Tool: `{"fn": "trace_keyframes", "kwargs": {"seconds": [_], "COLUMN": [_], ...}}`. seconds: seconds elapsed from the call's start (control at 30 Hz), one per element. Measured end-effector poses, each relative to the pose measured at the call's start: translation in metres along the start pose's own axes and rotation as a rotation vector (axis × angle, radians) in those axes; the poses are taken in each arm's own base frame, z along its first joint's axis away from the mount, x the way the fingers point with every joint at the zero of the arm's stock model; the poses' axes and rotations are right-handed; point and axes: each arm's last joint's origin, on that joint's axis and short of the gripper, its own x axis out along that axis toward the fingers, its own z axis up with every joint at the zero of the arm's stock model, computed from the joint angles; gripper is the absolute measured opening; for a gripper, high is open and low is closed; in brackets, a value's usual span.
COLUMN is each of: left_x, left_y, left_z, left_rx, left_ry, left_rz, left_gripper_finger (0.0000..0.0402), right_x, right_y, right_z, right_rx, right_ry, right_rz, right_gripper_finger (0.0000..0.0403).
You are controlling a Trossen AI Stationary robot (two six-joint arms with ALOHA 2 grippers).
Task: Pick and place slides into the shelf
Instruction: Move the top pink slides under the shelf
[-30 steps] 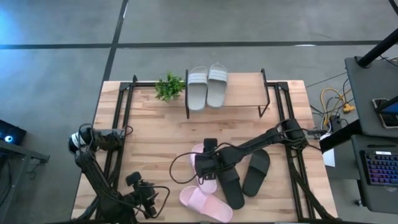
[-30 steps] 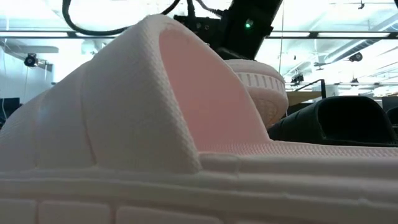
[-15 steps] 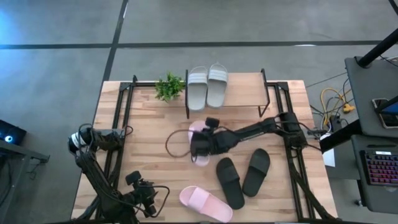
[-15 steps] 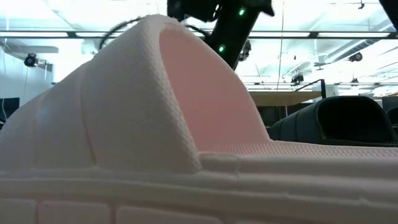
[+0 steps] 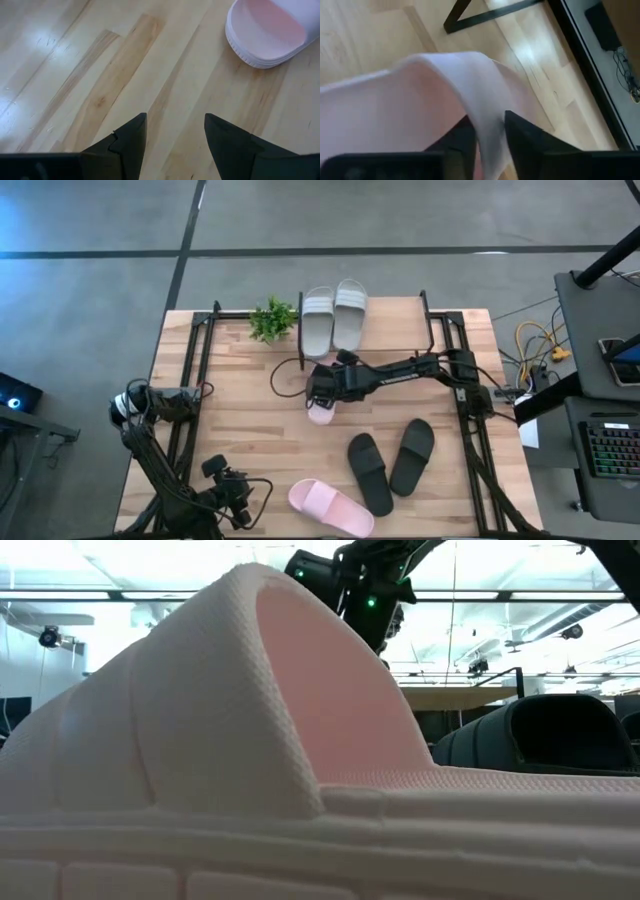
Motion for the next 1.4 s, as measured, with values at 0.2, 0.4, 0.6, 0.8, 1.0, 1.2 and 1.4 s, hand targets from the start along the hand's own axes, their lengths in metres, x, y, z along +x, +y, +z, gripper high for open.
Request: {"fn": "trace_keyframes", "kwargs": {"seconds": [0.2,0.4,0.6,0.8,1.0,1.2,1.4], "left_x": [0.000,0.000,0.000,0.001,0.004,0.004,0.004], "left_y": [0.000,0.000,0.000,0.001,0.003,0.003,0.002], "left_z": [0.000,-0.001,0.000,-0.001,-0.002,-0.002,-0.002], "left_rx": [0.000,0.001,0.000,0.008,0.021,0.016,0.007], "left_ry": [0.008,0.014,0.014,-0.021,-0.031,-0.031,-0.031], "left_rz": [0.000,0.001,0.000,0.006,0.014,0.012,0.008], "left_gripper_finger": [0.0184,0.0184,0.0184,0.0184,0.0184,0.0184,0.0184], "right_x": [-0.004,-0.038,-0.077,-0.081,-0.054,-0.030,-0.017], "right_y": [0.004,0.016,0.041,0.083,0.100,0.089,0.069], "right_z": [-0.001,-0.001,-0.019,-0.034,-0.034,-0.028,-0.027], "right_rx": [-0.009,0.015,0.141,0.237,0.276,0.320,0.335], "right_ry": [0.000,-0.040,0.097,0.151,0.148,0.136,0.148], "right_rz": [0.011,0.065,0.325,0.478,0.484,0.394,0.241], "right_gripper_finger": [0.0165,0.0184,0.0171,0.0134,0.0065,0.0015,0.0009]}}
